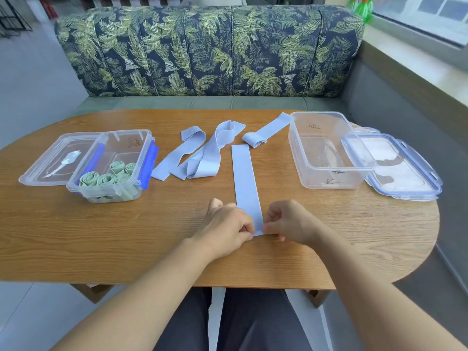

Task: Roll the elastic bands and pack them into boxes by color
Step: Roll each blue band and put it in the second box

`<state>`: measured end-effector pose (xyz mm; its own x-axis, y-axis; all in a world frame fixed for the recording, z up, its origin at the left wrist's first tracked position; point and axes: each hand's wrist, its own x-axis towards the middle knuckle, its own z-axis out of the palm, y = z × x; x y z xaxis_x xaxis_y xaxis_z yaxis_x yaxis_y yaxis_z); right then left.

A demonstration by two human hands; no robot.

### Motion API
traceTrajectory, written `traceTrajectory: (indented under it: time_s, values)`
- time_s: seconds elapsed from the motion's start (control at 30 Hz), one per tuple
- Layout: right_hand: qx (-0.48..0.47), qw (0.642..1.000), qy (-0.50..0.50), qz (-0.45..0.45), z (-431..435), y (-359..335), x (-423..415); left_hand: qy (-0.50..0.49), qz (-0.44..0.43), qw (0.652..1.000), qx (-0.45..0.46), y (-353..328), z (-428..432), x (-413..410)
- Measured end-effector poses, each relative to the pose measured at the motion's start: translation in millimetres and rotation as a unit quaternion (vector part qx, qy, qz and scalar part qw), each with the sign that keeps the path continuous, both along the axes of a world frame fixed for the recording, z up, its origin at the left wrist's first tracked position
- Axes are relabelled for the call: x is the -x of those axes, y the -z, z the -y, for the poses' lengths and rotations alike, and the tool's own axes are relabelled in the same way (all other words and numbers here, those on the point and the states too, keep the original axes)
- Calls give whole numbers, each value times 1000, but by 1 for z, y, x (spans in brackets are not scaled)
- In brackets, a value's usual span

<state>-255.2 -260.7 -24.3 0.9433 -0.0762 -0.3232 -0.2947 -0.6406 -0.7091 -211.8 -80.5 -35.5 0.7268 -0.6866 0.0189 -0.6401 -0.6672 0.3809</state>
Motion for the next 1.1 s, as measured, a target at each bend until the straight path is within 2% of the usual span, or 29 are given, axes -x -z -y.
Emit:
traceTrajectory:
  time_s: [0.1, 0.2, 0.37, 0.53, 0.7, 0.8, 0.9, 1.0, 1.1]
  values:
    - [84, 983, 29, 160, -6, 14, 22, 0, 5, 1000, 5, 2, -1, 0]
    - [177, 941, -32, 287, -16, 26, 32, -3, 6, 1000, 9, 1, -2, 2]
    - [247, 901, -81, 349, -15, 41, 26, 3, 11, 1000, -3, -3, -3, 2]
    - [277, 892, -96, 344, -18, 40, 26, 7, 13, 1000, -14, 1, -2, 1]
    - [238, 913, -101, 317, -20, 39, 33, 23, 44, 998, -26, 0, -5, 8]
    - [194, 951, -62, 232, -20, 30, 27, 5, 34, 999, -19, -1, -5, 9]
    - [125, 982, -25, 140, -18, 20, 21, -11, -12, 1000, -21, -4, -4, 7]
    - [47, 996, 30, 74, -15, 15, 15, -53, -71, 996, -13, -6, -3, 4]
    - [21, 998, 61, 26, -14, 11, 10, -74, -89, 993, -14, -10, -1, 0]
